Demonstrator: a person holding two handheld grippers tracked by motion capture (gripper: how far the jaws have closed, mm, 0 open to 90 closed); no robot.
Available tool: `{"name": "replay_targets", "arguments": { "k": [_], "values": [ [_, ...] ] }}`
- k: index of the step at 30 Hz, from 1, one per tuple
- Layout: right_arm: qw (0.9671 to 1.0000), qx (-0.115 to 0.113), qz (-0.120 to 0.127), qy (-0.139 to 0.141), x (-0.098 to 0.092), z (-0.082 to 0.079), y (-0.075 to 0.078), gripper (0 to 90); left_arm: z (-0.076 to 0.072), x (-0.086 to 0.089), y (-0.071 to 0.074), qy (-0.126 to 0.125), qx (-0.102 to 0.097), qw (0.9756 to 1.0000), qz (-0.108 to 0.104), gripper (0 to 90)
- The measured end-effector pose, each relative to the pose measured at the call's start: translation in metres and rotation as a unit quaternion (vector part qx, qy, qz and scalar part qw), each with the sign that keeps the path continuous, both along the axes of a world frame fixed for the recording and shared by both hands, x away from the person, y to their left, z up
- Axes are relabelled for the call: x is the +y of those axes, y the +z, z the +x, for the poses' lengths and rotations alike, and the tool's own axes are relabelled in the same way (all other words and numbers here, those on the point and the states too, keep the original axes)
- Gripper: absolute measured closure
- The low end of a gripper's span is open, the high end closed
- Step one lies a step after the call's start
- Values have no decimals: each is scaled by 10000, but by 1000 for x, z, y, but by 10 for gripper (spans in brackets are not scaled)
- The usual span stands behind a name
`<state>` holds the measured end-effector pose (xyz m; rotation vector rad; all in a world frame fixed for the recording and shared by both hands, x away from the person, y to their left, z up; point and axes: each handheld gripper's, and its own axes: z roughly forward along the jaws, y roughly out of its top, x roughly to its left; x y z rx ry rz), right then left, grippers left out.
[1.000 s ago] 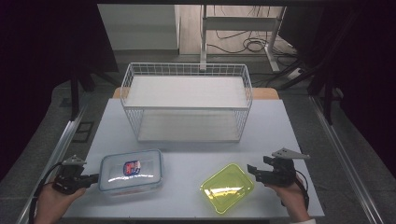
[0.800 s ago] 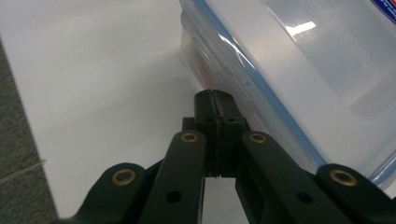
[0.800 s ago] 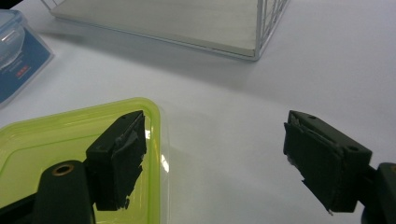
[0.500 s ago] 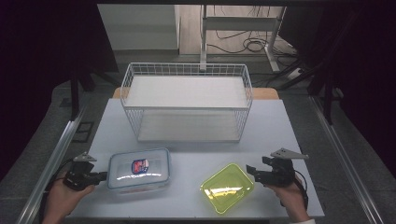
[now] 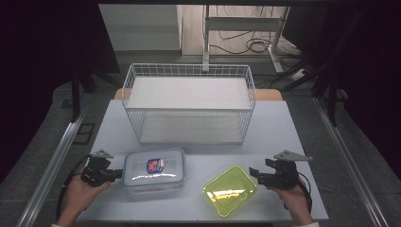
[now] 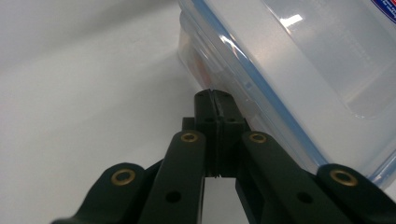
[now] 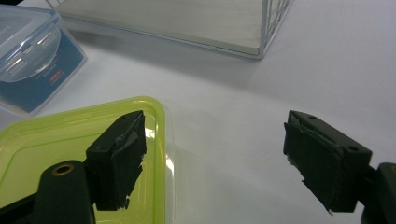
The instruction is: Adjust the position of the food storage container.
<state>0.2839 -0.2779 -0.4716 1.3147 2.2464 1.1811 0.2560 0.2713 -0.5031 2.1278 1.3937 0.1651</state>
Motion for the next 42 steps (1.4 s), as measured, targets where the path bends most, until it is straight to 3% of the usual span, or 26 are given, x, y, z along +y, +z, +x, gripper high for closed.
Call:
{"name": "replay_targets", "arguments": {
  "k": [12,21,24,26,29,30,32,38,42],
  "values": [
    [10000,2,-2,6,0,0,0,213,20,-17,0,-53,17,10000,-27,900],
    [10000,2,5,-4,0,0,0,213,23,-20,0,-89,16,9999,-48,898],
    [10000,-32,31,-25,1,-1,2,209,22,-16,2,-6,-70,9999,-96,819],
    [10000,-47,55,-23,1,-2,2,204,20,-9,7,208,-210,9994,-186,767],
    [9999,-35,124,9,6,-4,7,186,15,-1,16,301,-267,9981,-467,569],
    [9999,-24,138,52,11,-5,10,180,13,1,18,289,-289,9976,-563,414],
    [9998,-15,146,110,16,-7,12,173,7,4,26,357,-371,9957,-771,315],
    [9997,48,24,253,25,-8,11,172,1,4,35,342,-433,9940,-942,203],
    [9996,92,1,258,24,-7,9,172,0,1,36,278,-440,9940,-957,189]
  ]
}}
